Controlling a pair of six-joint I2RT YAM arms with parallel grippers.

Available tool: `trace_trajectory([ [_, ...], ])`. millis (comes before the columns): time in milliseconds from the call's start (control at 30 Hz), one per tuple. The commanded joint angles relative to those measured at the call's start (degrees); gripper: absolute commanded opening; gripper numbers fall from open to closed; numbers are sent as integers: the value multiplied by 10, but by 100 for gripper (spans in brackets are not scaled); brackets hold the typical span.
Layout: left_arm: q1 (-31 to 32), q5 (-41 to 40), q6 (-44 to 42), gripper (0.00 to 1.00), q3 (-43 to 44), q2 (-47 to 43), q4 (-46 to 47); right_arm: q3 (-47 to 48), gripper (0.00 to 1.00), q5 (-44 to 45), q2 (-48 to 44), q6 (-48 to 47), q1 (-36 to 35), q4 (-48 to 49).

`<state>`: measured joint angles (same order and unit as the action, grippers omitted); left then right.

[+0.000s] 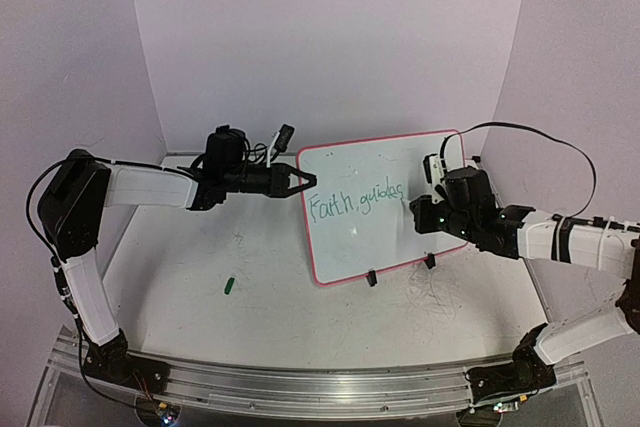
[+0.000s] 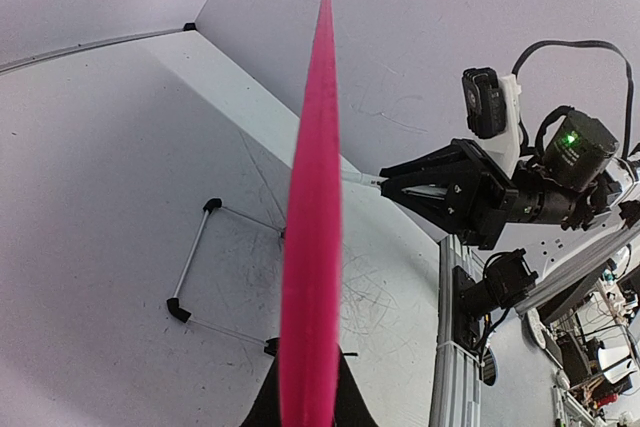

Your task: Write a sentence on the whiteboard

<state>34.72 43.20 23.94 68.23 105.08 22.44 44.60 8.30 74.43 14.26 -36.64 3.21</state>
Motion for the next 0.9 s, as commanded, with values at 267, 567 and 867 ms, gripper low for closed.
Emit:
trace_trajectory([
  [267,-2,-50,-19,0,3,-9,-58,19,0,24,-38,6,0,27],
  [567,-3,-53,-27,0,-1,-13,-63,4,0,48,-67,-11,14,-6],
  [867,-2,-58,-25,0,-7,-16,-67,14,0,8,-55,-38,14,-3],
])
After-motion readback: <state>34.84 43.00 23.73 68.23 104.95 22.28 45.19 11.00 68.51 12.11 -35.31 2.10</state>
